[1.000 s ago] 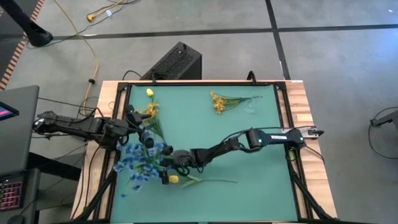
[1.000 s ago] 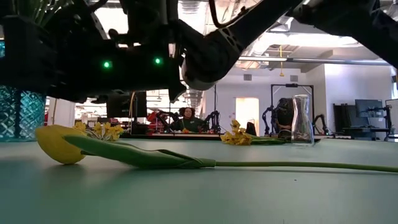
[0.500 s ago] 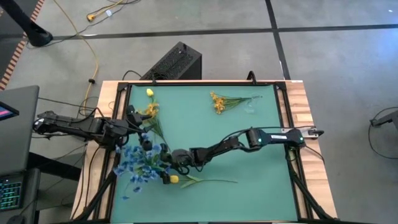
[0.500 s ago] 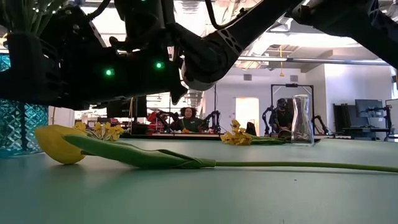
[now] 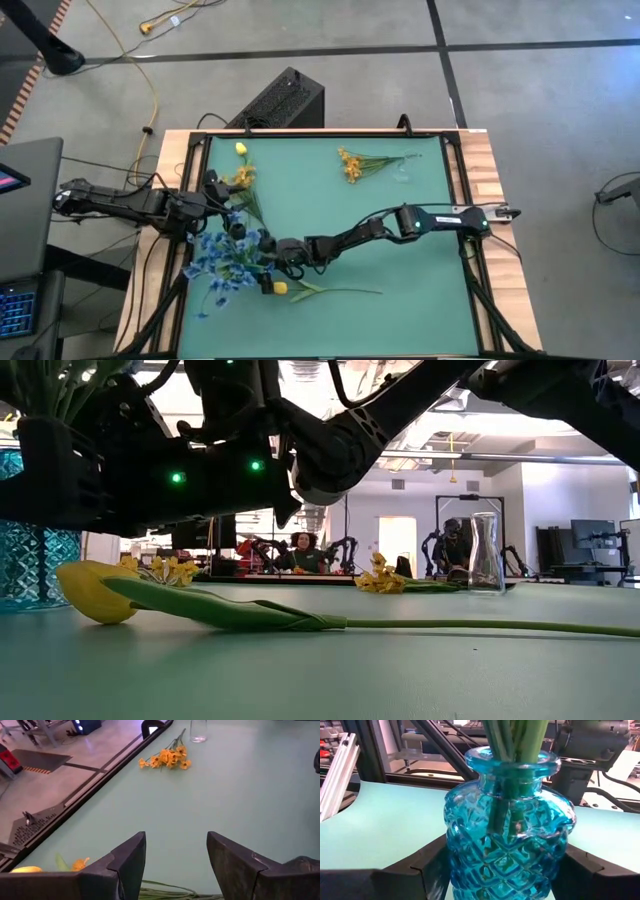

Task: Sort flowers into vase by color
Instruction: Put the blue flowers into the blue flower vase

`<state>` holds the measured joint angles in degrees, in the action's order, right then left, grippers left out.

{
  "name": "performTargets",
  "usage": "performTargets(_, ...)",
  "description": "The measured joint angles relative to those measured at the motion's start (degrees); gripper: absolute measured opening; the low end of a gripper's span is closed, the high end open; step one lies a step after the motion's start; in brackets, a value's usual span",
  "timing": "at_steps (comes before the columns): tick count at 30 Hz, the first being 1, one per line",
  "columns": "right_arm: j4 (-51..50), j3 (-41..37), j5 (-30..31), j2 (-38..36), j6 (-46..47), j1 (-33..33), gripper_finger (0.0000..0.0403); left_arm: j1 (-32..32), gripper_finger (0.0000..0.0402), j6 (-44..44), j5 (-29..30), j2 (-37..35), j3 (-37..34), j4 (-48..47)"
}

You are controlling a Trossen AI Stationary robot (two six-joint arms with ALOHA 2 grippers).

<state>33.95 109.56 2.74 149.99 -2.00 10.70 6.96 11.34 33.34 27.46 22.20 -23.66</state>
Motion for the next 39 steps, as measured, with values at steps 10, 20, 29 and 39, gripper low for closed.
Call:
performTargets(10, -0.4, 0.0, 0.2, 0.0, -0.7, 0.0, 0.0365, 0.0, 0.0199, 0.0, 0.0, 0.0, 0.0, 0.0)
performTargets(20, -2.8, 0.0, 0.2, 0.0, -4.1, -0.4, 0.0390, 0.0, 0.0199, 0.0, 0.0, 0.0, 0.0, -0.1)
performTargets(29, -14.9, 3.6, 0.2, -1.8, -4.6, -0.4, 0.0393, 0.0, 0.0199, 0.4, -0.6, 0.0, 0.0, -1.2)
performTargets(39, -30.4, 7.3, 0.1, -4.0, -4.7, -0.4, 0.0393, 0.0, 0.0199, 0.5, -1.1, 0.0, 0.0, -1.2)
